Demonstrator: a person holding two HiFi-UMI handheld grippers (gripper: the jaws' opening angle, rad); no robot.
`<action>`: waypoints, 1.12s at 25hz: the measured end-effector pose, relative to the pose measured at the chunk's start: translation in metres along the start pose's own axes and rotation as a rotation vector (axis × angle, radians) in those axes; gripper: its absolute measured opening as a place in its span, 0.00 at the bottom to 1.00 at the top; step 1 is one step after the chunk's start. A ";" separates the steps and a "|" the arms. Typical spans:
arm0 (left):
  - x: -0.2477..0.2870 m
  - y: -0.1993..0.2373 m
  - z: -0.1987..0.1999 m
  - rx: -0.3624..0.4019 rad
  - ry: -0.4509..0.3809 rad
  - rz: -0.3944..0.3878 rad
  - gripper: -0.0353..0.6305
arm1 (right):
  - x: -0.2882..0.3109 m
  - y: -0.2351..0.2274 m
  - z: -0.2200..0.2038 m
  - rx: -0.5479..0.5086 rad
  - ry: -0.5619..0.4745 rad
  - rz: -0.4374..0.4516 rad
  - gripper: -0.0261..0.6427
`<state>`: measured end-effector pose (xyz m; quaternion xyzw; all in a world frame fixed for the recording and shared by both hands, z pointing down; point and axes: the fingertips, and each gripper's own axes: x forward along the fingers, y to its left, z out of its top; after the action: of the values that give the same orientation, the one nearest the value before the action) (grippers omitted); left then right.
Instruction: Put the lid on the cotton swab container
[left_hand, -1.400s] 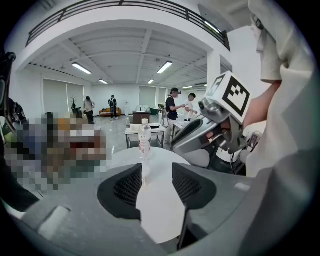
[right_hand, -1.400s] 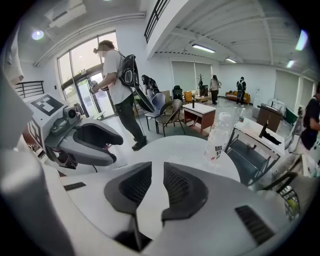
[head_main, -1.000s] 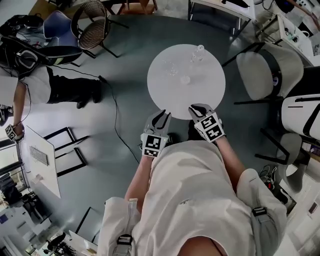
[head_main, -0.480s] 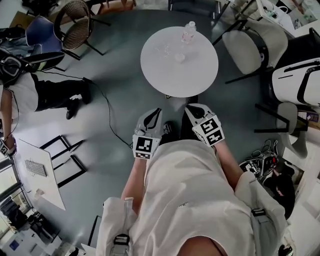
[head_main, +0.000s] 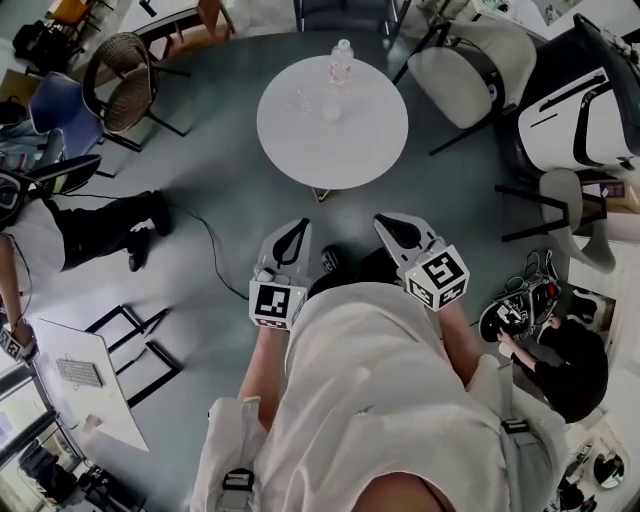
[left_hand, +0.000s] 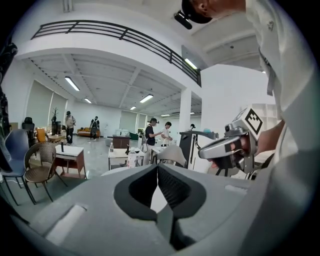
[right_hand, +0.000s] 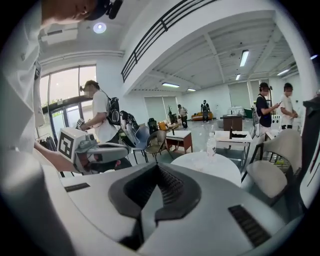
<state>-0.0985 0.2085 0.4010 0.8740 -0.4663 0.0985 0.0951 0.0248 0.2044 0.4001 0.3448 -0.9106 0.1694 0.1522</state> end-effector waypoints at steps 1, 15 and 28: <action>0.000 -0.001 0.006 0.001 -0.018 -0.003 0.07 | -0.006 0.001 0.006 0.010 -0.029 0.001 0.05; 0.006 -0.008 0.012 0.014 -0.025 -0.001 0.07 | -0.029 0.009 0.025 0.088 -0.175 0.017 0.05; 0.015 -0.015 0.023 0.026 -0.032 -0.016 0.07 | -0.034 -0.002 0.027 0.048 -0.160 -0.004 0.05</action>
<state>-0.0755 0.1985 0.3813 0.8803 -0.4594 0.0901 0.0769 0.0461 0.2109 0.3628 0.3628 -0.9148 0.1628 0.0709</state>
